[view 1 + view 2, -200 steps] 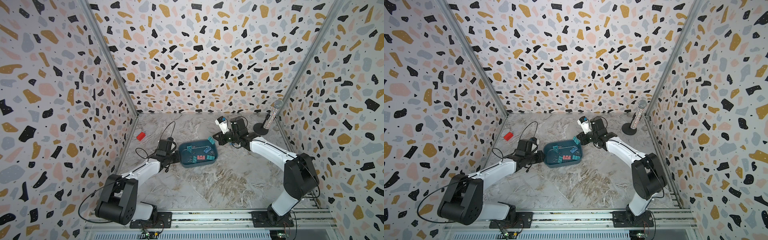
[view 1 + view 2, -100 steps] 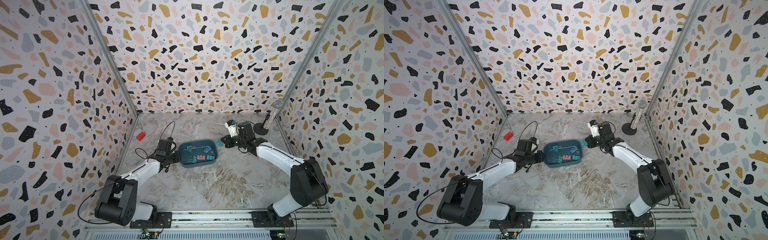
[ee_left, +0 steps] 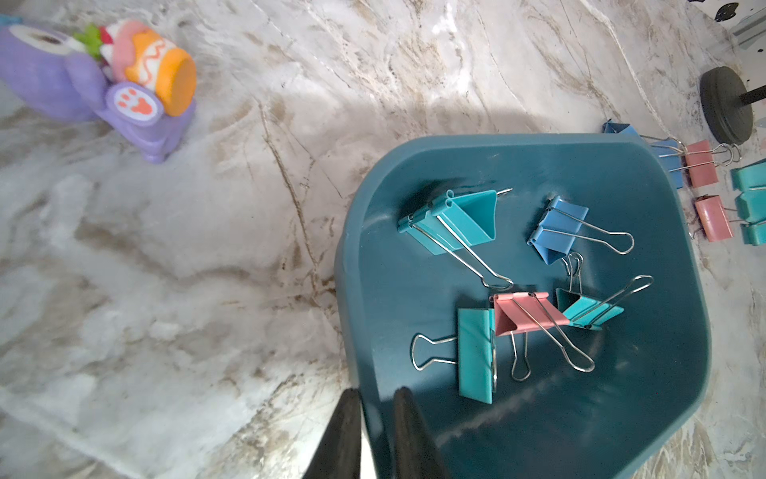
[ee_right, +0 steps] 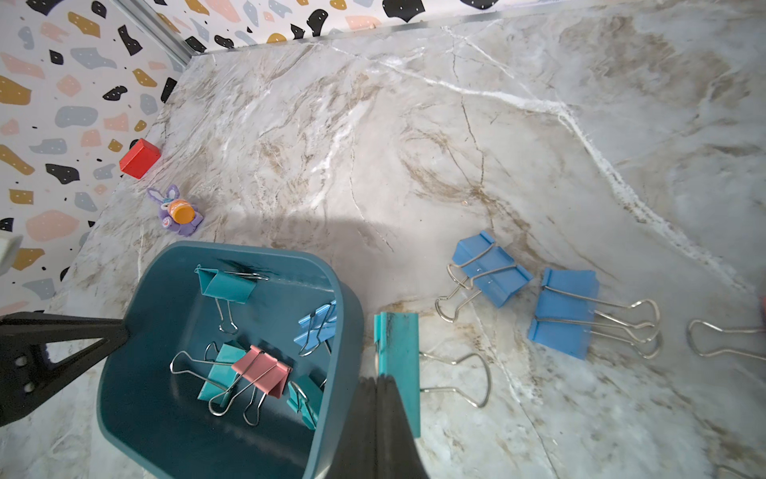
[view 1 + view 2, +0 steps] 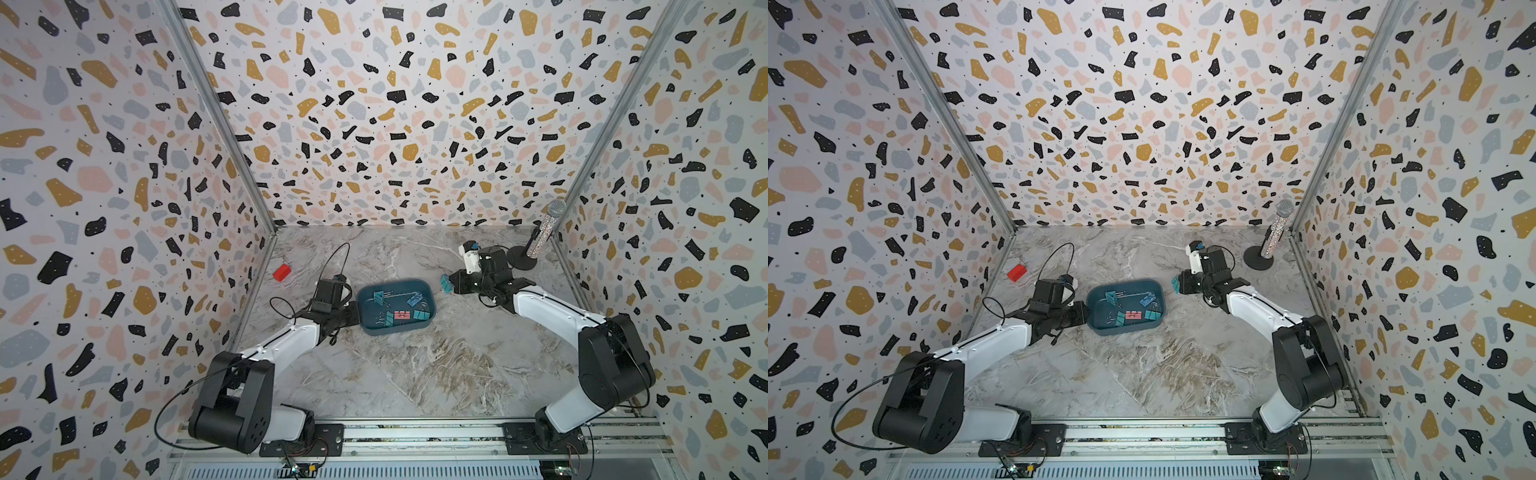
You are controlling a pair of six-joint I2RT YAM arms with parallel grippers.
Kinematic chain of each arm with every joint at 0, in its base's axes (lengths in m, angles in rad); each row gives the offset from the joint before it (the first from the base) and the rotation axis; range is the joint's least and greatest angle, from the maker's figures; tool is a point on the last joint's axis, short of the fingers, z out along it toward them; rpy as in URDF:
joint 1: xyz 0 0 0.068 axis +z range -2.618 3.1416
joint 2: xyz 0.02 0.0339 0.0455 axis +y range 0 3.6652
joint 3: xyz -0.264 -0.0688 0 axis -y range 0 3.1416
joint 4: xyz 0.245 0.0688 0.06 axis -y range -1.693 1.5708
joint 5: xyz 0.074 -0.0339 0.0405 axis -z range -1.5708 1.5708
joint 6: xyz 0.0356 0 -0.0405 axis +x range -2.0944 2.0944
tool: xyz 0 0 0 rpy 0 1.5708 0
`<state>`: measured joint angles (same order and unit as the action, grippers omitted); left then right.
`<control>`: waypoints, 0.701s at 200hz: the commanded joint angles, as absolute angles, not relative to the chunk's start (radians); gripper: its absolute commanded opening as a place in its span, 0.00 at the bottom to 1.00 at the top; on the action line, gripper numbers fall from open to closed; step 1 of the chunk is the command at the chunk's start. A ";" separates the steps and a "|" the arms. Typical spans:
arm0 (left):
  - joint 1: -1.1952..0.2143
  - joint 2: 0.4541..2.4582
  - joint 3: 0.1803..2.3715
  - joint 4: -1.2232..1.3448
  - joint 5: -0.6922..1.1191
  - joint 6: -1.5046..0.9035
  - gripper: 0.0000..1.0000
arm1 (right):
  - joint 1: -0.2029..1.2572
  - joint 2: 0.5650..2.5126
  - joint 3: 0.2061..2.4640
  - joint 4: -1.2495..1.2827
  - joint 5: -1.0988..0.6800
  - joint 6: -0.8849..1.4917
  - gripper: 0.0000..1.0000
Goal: Take out the binder clips from the storage box
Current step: Place the binder clip at the center of the board.
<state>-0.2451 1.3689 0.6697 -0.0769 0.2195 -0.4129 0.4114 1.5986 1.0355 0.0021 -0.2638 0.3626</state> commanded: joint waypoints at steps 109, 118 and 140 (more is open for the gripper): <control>-0.245 1.347 0.655 -0.055 0.222 -0.410 0.19 | 0.407 1.700 0.965 0.109 -0.248 0.448 0.00; -0.245 1.348 0.655 -0.055 0.222 -0.411 0.19 | 0.406 1.706 0.965 0.110 -0.251 0.448 0.00; -0.245 1.347 0.655 -0.055 0.222 -0.411 0.19 | 0.405 1.720 0.966 0.114 -0.253 0.448 0.00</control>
